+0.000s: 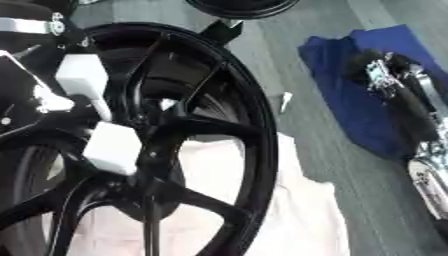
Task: Pull the pin out of the wheel hub.
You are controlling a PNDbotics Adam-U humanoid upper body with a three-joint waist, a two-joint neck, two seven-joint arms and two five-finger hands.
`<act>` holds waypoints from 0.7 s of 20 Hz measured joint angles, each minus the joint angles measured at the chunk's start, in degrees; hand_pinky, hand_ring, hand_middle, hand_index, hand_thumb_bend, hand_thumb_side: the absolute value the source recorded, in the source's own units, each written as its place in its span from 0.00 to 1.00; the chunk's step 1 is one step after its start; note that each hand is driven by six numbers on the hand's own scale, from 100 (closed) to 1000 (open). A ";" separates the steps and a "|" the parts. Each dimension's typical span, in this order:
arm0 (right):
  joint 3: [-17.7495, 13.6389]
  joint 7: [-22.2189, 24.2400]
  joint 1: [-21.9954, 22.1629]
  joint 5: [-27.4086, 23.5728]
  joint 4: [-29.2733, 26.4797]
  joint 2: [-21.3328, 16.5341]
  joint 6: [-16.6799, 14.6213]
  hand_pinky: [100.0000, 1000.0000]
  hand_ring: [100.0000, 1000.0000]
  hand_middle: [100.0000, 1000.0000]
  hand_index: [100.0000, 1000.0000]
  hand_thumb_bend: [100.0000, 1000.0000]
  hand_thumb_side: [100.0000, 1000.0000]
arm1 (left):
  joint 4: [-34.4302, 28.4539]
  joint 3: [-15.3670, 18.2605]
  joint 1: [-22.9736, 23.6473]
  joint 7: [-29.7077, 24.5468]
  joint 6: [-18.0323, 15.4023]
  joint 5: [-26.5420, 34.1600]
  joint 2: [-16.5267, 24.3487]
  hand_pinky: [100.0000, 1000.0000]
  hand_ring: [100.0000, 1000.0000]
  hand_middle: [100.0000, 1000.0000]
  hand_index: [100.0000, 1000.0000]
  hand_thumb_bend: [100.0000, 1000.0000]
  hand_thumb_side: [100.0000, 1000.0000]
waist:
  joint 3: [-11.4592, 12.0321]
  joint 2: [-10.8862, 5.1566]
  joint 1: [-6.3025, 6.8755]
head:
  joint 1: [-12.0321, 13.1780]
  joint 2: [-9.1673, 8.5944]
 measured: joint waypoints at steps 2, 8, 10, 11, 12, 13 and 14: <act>-0.02 -0.08 0.38 0.00 0.00 0.00 0.07 0.82 0.66 0.60 0.59 0.00 0.53 | -0.61 0.68 -0.33 0.51 0.51 0.75 0.42 0.78 0.42 0.27 0.47 0.00 0.03 | 0.13 -0.16 0.00 | -0.02 0.01; -0.37 -0.49 0.95 0.00 0.00 0.00 -0.01 0.82 0.66 0.60 0.59 0.00 0.53 | -2.96 6.35 -1.18 2.32 1.61 2.69 3.93 0.78 0.38 0.22 0.43 0.00 0.02 | 0.74 -0.77 0.03 | -0.35 0.05; -0.49 -0.69 1.01 0.00 0.00 0.00 -0.08 0.82 0.66 0.60 0.59 0.00 0.53 | -3.47 8.64 -0.91 3.49 1.89 3.81 5.30 0.78 0.36 0.21 0.43 0.00 0.02 | 1.06 -0.84 0.03 | -0.65 0.06; -0.62 -0.78 1.17 0.00 0.00 -0.01 -0.15 0.82 0.66 0.60 0.59 0.00 0.53 | -3.63 9.77 -0.59 4.20 1.96 4.41 6.04 0.78 0.35 0.20 0.42 0.00 0.02 | 1.25 -0.88 0.00 | -0.84 0.07; -0.70 -0.84 1.35 0.00 0.00 -0.01 -0.20 0.82 0.66 0.60 0.59 0.00 0.53 | -3.73 10.91 -0.16 4.91 2.07 4.98 6.74 0.78 0.35 0.19 0.42 0.00 0.02 | 1.45 -0.89 -0.02 | -1.08 0.07; -0.72 -0.92 1.45 0.00 0.00 -0.01 -0.27 0.82 0.66 0.60 0.59 0.00 0.53 | -3.76 12.12 0.33 5.65 2.23 5.58 7.50 0.78 0.34 0.19 0.41 0.00 0.02 | 1.63 -0.90 -0.08 | -1.28 0.08; -0.77 -1.01 1.46 0.00 0.00 -0.02 -0.36 0.82 0.66 0.60 0.59 0.00 0.53 | -3.76 13.31 0.87 6.43 2.37 6.27 8.21 0.78 0.33 0.18 0.41 0.00 0.02 | 1.72 -0.91 -0.16 | -1.52 0.08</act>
